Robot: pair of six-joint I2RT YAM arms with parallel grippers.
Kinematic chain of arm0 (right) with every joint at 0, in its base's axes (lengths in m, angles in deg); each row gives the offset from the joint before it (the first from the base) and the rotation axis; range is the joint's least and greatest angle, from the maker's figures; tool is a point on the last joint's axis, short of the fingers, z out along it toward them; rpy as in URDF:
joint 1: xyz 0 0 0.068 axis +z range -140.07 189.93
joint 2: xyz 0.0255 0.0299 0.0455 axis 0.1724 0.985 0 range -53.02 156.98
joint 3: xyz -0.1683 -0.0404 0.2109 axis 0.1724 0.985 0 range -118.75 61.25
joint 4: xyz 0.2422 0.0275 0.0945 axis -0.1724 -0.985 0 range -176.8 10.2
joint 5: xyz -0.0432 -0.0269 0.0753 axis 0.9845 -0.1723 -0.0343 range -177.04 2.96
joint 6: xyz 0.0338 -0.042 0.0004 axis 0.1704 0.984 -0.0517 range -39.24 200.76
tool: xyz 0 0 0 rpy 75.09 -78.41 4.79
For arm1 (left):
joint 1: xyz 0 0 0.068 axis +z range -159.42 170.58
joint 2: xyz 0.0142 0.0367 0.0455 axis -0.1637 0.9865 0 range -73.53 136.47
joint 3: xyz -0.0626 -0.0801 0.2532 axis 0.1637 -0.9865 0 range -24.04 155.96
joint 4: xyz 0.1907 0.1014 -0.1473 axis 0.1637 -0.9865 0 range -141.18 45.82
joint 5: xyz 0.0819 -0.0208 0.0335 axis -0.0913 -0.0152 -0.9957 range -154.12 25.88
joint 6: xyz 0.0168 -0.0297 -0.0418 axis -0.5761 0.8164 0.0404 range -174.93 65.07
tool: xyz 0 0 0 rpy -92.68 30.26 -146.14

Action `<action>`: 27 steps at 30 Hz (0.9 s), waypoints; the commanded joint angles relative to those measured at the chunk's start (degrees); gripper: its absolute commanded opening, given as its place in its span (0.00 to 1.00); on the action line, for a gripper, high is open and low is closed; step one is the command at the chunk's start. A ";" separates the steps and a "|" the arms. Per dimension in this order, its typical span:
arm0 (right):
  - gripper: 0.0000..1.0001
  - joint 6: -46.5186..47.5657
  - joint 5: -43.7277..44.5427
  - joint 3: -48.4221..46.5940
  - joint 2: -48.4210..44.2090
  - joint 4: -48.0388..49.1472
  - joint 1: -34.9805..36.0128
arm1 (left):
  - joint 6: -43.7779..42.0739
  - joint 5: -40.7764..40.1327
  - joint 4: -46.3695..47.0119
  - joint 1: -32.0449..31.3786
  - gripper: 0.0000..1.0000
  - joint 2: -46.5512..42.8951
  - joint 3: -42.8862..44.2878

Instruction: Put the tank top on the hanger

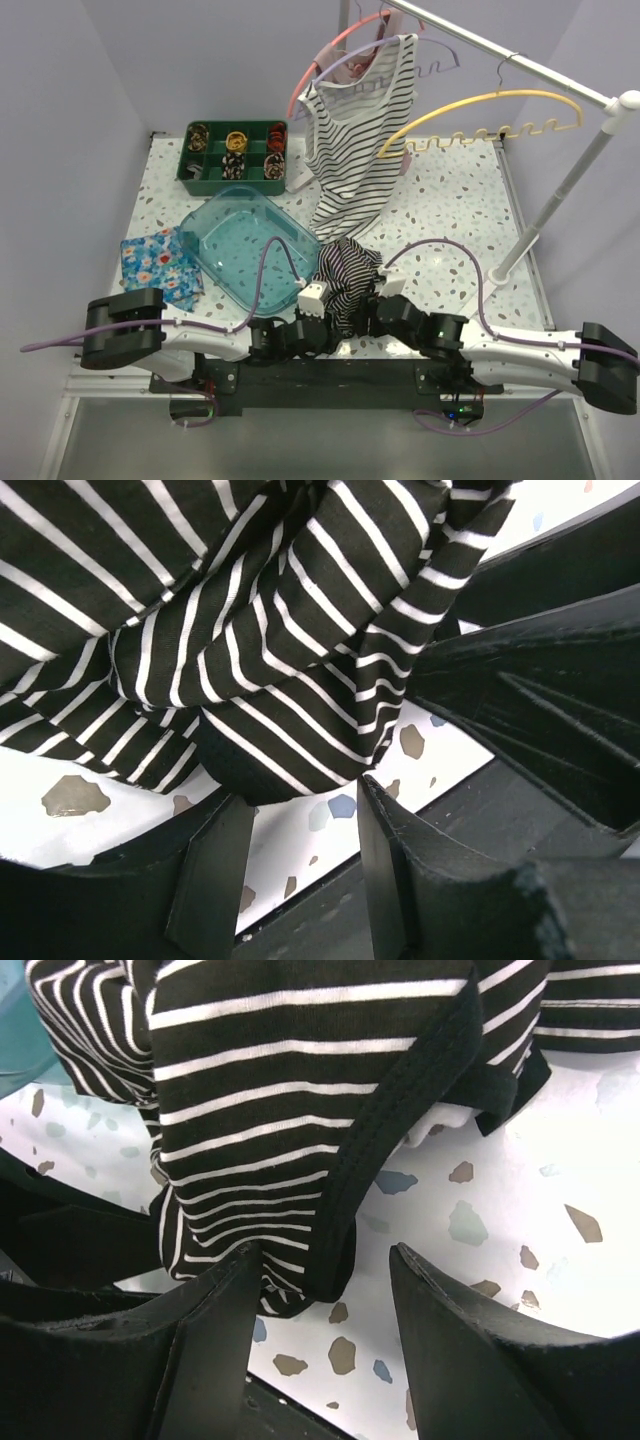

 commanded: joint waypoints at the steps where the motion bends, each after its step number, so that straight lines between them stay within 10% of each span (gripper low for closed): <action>1: 0.55 -1.56 0.75 -0.21 2.25 7.30 0.19 | 1.36 -3.76 4.13 -0.63 0.51 0.67 2.33; 12: 0.00 3.44 9.09 -13.63 2.96 -3.56 0.19 | 1.27 -6.13 7.73 -0.98 0.55 1.64 1.37; 27: 0.00 10.66 19.29 -30.80 10.52 -18.44 0.19 | 0.74 -10.35 2.81 -1.16 0.51 3.49 5.58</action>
